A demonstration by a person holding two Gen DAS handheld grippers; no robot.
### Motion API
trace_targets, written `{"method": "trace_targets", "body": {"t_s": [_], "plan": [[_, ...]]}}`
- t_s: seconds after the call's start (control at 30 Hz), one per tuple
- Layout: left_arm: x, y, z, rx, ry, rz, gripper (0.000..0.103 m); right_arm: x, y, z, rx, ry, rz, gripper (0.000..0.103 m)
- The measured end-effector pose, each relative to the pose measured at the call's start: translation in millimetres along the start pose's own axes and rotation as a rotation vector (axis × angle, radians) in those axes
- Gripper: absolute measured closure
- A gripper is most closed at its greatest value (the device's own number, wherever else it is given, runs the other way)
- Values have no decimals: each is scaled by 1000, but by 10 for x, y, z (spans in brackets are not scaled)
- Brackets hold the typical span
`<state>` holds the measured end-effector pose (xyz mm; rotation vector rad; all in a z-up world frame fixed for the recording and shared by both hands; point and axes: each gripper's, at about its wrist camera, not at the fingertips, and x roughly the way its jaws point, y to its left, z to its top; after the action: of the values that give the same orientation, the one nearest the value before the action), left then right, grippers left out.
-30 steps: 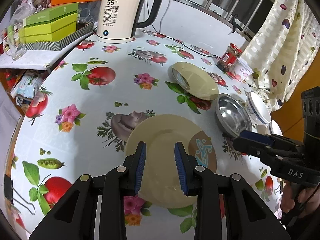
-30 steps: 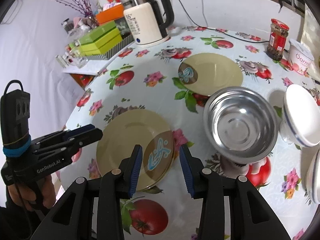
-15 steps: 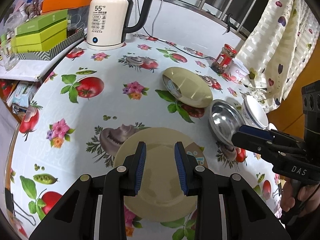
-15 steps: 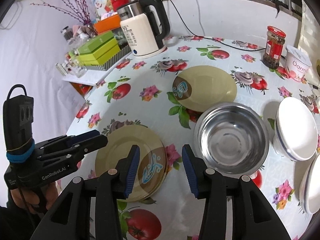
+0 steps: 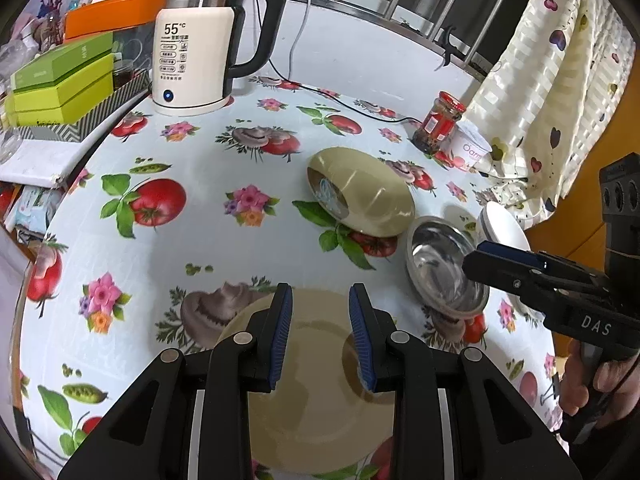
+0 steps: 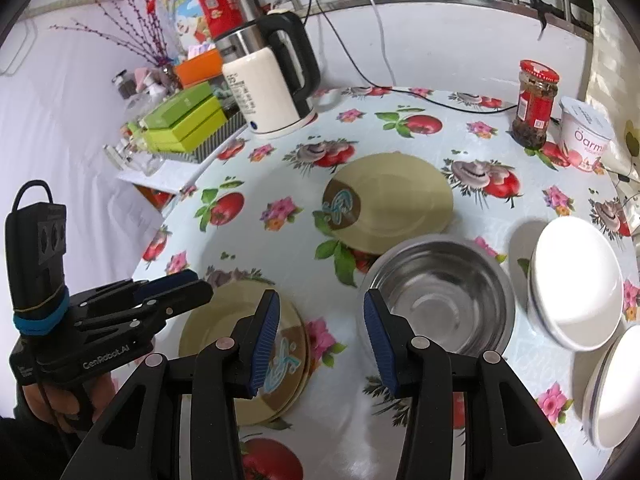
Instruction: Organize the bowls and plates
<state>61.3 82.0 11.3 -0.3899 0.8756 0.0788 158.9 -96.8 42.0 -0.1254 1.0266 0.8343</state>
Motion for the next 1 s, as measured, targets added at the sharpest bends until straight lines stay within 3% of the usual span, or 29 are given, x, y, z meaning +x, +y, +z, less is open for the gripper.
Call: {"method": "trace_targets", "body": {"t_s": [0.67, 1.0], "plan": [[394, -44, 442, 11, 22, -17, 72, 224, -398, 427, 21, 5, -64, 60], [649, -34, 648, 11, 42, -32, 72, 445, -611, 618, 40, 29, -99, 65]]}}
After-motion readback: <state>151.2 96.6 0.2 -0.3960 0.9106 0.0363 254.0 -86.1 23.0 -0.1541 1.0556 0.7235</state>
